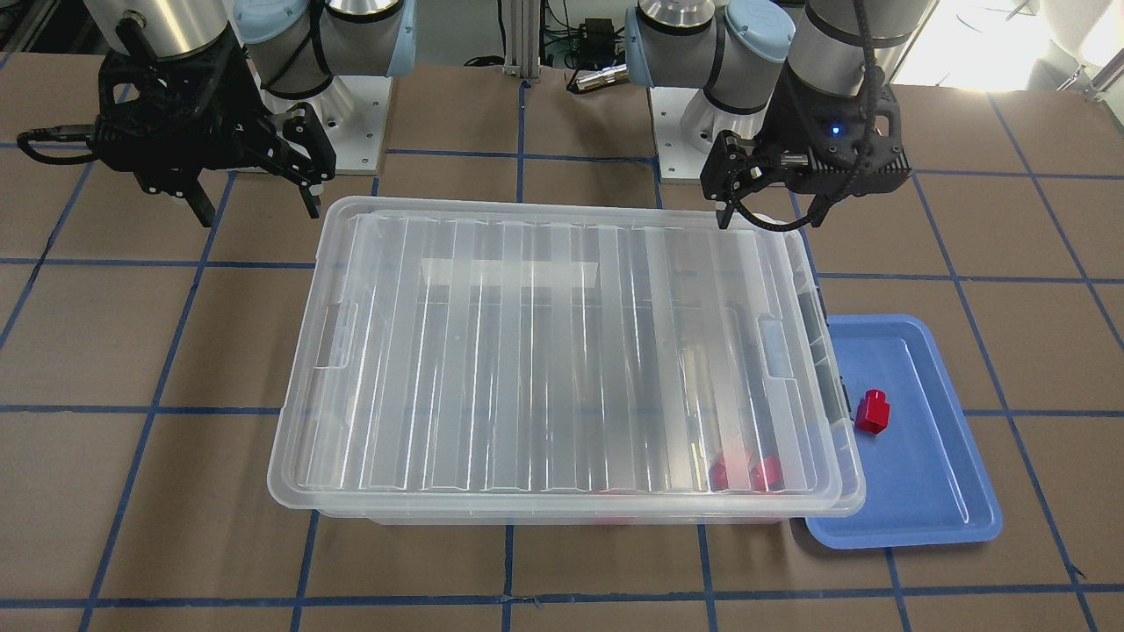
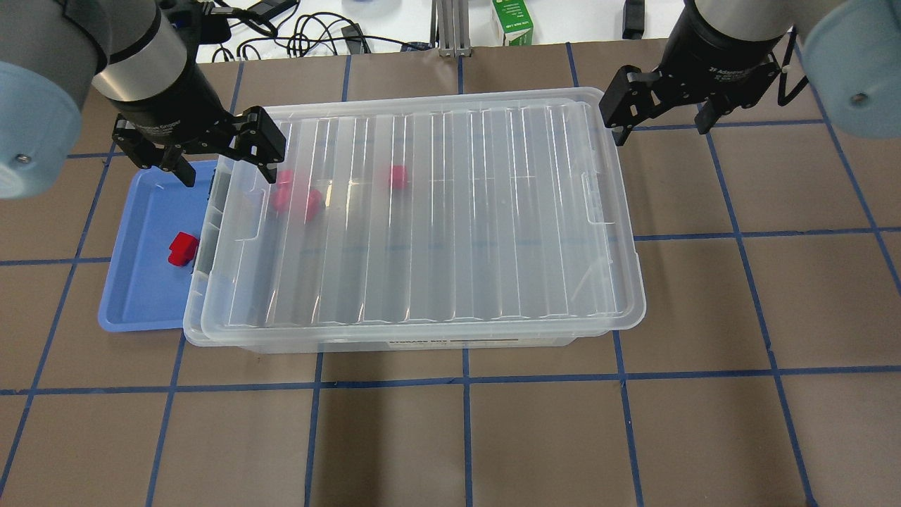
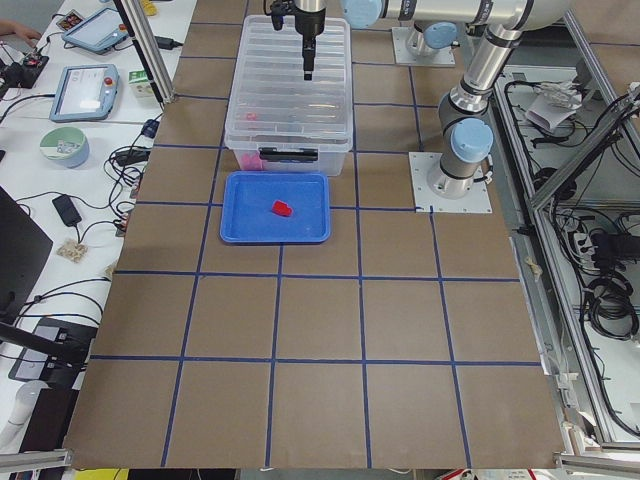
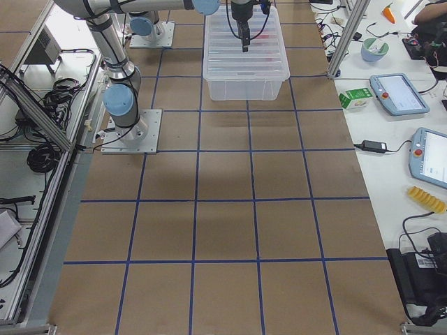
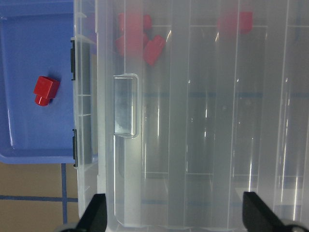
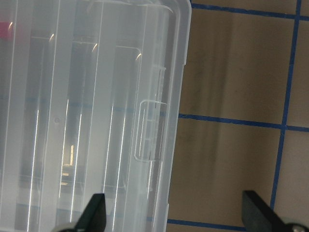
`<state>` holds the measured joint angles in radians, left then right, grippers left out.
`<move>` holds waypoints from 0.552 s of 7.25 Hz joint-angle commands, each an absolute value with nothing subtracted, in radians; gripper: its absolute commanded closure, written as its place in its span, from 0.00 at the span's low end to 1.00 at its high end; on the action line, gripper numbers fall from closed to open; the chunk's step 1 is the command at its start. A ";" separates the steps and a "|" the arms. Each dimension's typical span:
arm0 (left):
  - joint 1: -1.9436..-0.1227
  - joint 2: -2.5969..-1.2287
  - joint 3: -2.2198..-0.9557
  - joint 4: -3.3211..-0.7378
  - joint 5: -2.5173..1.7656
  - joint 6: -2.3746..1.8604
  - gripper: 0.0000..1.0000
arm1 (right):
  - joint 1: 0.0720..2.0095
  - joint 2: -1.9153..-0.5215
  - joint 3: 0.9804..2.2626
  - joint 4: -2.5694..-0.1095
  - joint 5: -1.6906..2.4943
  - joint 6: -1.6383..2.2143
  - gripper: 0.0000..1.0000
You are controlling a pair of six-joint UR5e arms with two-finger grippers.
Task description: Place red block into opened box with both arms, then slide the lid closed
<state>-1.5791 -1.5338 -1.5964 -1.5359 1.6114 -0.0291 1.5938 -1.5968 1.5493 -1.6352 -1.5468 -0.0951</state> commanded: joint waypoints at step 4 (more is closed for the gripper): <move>-1.578 -1.537 -1.578 -1.542 1.615 -0.026 0.00 | 1.565 -1.559 1.552 -1.637 -1.539 -0.121 0.00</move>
